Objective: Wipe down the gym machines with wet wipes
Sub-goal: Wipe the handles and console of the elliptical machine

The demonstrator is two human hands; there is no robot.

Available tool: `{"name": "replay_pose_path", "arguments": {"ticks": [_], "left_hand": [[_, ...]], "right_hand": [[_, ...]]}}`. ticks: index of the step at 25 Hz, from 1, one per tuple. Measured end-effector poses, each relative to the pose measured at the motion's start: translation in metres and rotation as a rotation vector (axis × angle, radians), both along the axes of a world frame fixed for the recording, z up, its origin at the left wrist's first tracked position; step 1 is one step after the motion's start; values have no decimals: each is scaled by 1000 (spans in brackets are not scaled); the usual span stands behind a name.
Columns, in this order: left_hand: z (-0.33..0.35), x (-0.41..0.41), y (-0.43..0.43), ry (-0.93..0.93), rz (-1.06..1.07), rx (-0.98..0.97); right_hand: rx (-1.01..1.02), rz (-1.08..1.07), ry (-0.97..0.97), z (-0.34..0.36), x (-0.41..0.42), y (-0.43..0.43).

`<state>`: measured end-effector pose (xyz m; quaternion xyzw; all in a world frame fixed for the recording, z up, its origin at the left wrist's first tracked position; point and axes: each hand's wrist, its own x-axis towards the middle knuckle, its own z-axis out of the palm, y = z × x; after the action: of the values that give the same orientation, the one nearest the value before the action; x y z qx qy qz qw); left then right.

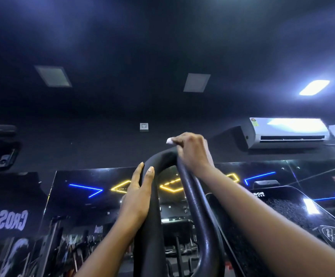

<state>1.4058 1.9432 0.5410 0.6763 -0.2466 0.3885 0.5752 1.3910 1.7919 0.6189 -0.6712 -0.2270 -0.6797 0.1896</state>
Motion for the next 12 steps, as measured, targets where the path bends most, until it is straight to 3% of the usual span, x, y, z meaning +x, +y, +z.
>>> {"name": "replay_pose_path", "arguments": {"ticks": [2, 4, 12], "left_hand": [[0, 5, 0, 7, 12, 4], [-1, 6, -2, 7, 6, 10], [-3, -10, -2, -3, 134, 6]], "right_hand": [[45, -129, 130, 21, 6, -7], [-46, -239, 179, 26, 9, 3], [-387, -277, 65, 1, -4, 36]]}}
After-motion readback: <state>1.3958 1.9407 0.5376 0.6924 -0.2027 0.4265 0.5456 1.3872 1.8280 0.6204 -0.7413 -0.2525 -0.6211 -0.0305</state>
